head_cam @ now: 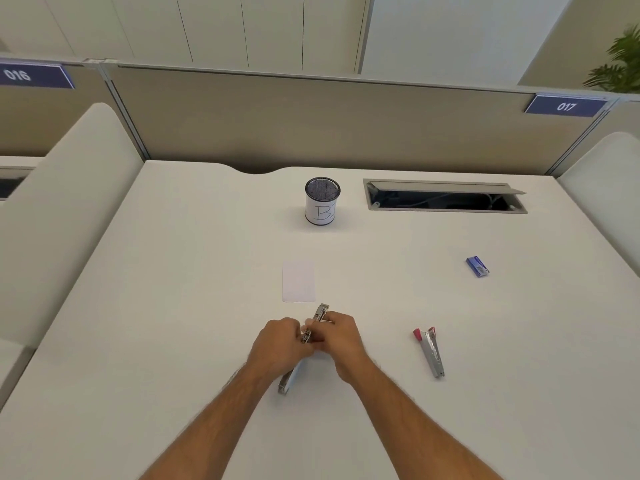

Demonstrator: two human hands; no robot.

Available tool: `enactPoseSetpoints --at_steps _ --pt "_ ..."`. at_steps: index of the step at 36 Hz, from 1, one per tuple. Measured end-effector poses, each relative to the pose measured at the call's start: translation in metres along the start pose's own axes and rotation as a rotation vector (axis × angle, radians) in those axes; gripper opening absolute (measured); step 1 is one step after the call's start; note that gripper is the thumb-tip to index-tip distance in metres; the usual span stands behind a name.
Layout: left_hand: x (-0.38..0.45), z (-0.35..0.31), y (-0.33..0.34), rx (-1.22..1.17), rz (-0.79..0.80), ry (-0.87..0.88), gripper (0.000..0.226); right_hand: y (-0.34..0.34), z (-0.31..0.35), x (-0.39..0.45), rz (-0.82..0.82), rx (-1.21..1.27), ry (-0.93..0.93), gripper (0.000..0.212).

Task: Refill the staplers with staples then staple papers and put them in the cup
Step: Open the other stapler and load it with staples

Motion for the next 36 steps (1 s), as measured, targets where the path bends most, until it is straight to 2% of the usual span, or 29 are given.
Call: enactPoseSetpoints --at_steps 5,12,15,18,21,25,28,33,36 --pt "-0.007 -0.015 -0.009 -0.099 -0.004 -0.012 0.020 -0.005 0.016 -0.010 0.125 0.137 -0.043 0.023" --pt "-0.009 -0.035 -0.036 -0.623 0.121 -0.092 0.026 -0.015 0.030 -0.015 0.227 0.323 -0.068 0.019" --pt "-0.007 -0.040 -0.049 -0.811 0.177 -0.117 0.019 -0.018 0.031 -0.017 0.224 0.289 -0.084 0.021" --pt "-0.006 -0.043 -0.058 -0.995 0.161 -0.120 0.027 -0.020 0.029 -0.019 0.214 0.223 -0.108 0.022" --pt "-0.003 -0.040 -0.061 -0.932 0.066 -0.027 0.026 -0.019 0.028 -0.023 0.219 0.174 -0.120 0.023" --pt "-0.001 -0.036 -0.056 -0.681 -0.124 0.133 0.007 -0.018 0.028 -0.026 0.216 0.144 -0.115 0.026" --pt "-0.001 -0.032 -0.050 -0.581 -0.196 0.211 0.014 -0.020 0.028 -0.029 0.208 0.141 -0.144 0.025" --pt "-0.002 -0.020 -0.043 -0.540 -0.221 0.265 0.028 -0.025 0.030 -0.033 0.208 0.121 -0.184 0.021" --pt "-0.001 -0.015 -0.044 -0.545 -0.167 0.315 0.038 -0.026 0.033 -0.036 0.219 0.040 -0.204 0.021"
Point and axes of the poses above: each hand's wrist, its own x-axis towards the middle knuckle, its own y-axis out of the palm, z = x × y, the point moved 4 cm from there along x, towards the middle knuckle, and after that the axes turned 14 degrees about y, right-handed, at the moved point
